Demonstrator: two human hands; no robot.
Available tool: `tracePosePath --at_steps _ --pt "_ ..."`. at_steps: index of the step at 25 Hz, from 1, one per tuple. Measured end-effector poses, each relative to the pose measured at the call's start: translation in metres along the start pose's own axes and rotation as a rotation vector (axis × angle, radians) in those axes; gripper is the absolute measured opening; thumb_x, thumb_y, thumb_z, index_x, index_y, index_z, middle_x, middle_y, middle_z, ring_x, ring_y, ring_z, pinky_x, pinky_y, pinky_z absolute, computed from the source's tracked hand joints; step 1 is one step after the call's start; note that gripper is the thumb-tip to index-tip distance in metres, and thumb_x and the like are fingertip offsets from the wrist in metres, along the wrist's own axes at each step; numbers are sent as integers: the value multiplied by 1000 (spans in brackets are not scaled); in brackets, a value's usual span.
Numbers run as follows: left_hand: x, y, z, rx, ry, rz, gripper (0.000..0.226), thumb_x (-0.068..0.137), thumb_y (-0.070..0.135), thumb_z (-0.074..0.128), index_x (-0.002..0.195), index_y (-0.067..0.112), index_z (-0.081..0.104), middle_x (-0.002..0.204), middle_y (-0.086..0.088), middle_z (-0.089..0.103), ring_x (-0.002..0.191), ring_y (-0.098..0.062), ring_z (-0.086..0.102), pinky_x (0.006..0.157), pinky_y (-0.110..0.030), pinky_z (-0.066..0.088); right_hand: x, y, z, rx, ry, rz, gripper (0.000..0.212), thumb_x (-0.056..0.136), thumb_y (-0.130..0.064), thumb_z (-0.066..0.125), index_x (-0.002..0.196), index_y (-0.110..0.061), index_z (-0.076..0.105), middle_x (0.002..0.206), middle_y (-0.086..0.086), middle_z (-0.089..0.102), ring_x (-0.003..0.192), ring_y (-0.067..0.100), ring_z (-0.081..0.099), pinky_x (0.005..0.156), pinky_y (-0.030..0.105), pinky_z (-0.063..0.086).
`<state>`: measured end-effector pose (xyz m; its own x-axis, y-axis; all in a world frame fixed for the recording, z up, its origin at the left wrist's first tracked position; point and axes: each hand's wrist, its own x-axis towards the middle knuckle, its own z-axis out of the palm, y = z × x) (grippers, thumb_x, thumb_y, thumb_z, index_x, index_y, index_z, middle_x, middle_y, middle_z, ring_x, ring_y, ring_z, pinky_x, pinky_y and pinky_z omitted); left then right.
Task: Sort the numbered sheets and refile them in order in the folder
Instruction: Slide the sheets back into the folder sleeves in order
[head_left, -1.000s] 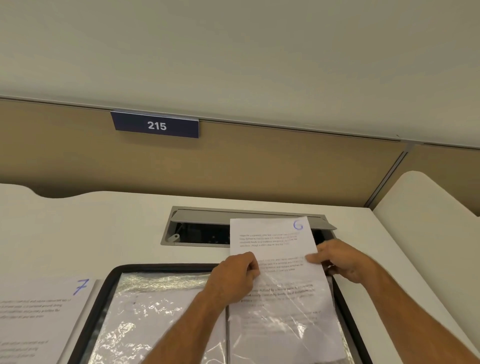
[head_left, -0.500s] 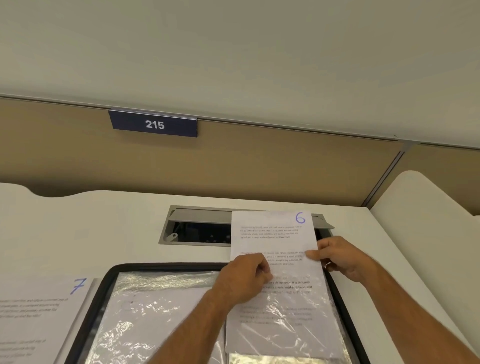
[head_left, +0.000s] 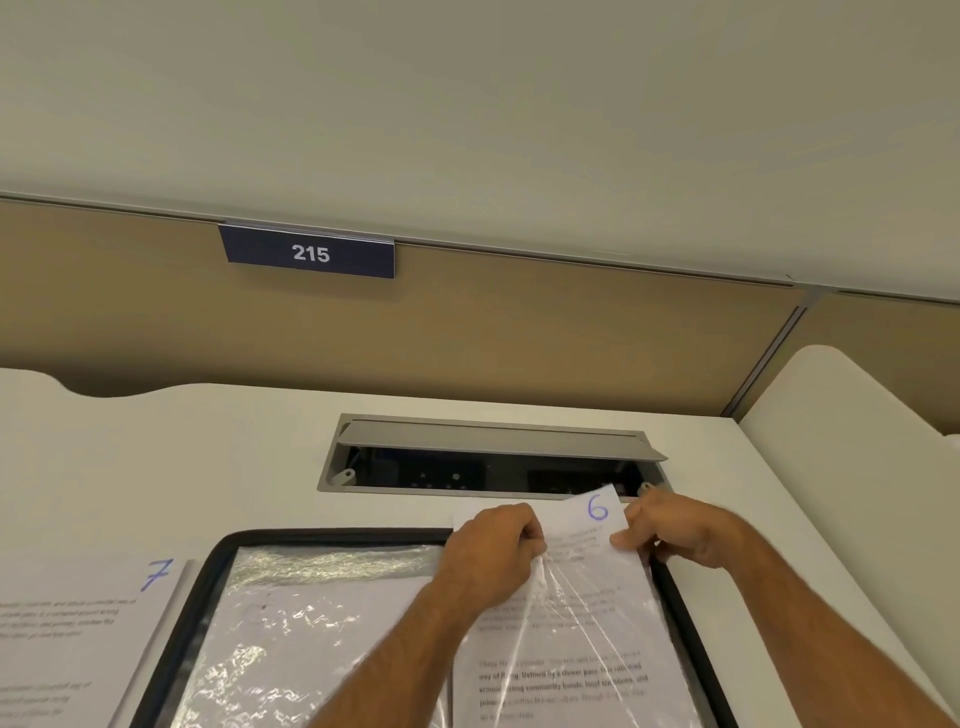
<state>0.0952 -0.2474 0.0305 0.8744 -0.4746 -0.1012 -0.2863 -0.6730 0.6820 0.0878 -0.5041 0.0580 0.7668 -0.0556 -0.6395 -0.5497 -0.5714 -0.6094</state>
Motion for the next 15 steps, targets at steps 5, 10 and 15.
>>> tracePosePath --at_steps 5,10,15 --pt "-2 -1 4 9 10 -6 9 100 34 57 107 30 60 110 12 64 91 -8 58 83 -23 47 1 -8 16 118 238 -172 21 91 -27 73 96 -7 68 91 5 76 82 19 71 67 26 50" --pt "-1 -2 7 11 27 -1 10 100 31 57 109 29 61 101 15 59 94 -8 57 90 -25 47 -6 -13 10 -302 1 -54 8 86 -15 73 83 -8 74 96 15 73 85 19 63 72 25 49" --pt "-2 -1 11 -22 44 -26 11 101 33 57 110 28 60 105 12 61 97 -9 58 91 -25 49 -15 -25 23 -265 63 -214 18 88 -7 70 82 -22 78 95 0 75 94 17 70 83 26 59"
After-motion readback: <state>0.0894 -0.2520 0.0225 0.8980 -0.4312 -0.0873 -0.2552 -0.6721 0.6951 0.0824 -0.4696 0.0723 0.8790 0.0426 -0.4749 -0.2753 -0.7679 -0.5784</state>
